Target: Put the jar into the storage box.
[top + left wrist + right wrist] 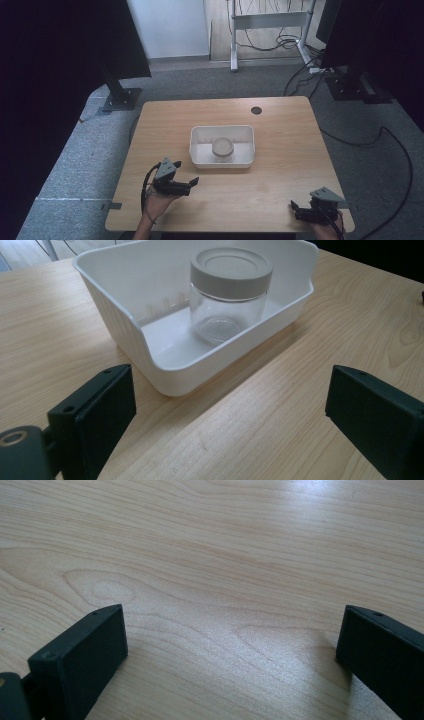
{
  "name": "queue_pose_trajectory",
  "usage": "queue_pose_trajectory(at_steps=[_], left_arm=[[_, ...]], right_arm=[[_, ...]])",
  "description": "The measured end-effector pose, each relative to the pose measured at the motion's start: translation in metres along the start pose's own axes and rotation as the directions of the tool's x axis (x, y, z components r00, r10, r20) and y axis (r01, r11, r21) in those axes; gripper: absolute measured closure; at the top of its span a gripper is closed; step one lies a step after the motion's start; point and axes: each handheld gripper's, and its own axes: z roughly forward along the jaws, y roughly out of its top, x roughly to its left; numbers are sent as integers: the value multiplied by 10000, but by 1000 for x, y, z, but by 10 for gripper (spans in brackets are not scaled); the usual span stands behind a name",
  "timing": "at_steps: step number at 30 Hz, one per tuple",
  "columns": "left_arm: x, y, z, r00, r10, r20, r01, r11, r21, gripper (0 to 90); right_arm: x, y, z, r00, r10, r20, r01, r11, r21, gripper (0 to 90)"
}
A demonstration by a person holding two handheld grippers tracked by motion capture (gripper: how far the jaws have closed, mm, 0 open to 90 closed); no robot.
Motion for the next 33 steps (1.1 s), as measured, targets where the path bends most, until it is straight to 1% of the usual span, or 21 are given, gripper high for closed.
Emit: queue_pose_trajectory(at_steps=[3, 8, 11, 16, 23, 33], left_arm=[[0, -4, -3, 10000, 43, -58, -42, 10000, 19, 56], [1, -12, -7, 9999, -19, -151, 20, 10000, 59, 56], [3, -19, -9, 9998, -80, -167, 82, 9999, 129, 56], [4, -26, -11, 9996, -172, -215, 176, 9997, 152, 56], [5, -36, -11, 9995, -193, -262, 198, 9996, 211, 56], [5, -49, -7, 9989, -154, -453, 183, 9978, 635, 56]], right_arm=[[0, 0, 0, 10000, 2, 1, -2, 10000, -1, 0], [0, 0, 0, 10000, 6, 8, -6, 10000, 0, 0], [0, 0, 0, 10000, 10, 9, -10, 10000, -2, 0], [0, 0, 0, 10000, 14, 16, -14, 10000, -1, 0], [0, 0, 0, 10000, 24, 32, -24, 10000, 1, 0], [0, 0, 0, 10000, 29, 37, -29, 10000, -2, 0]])
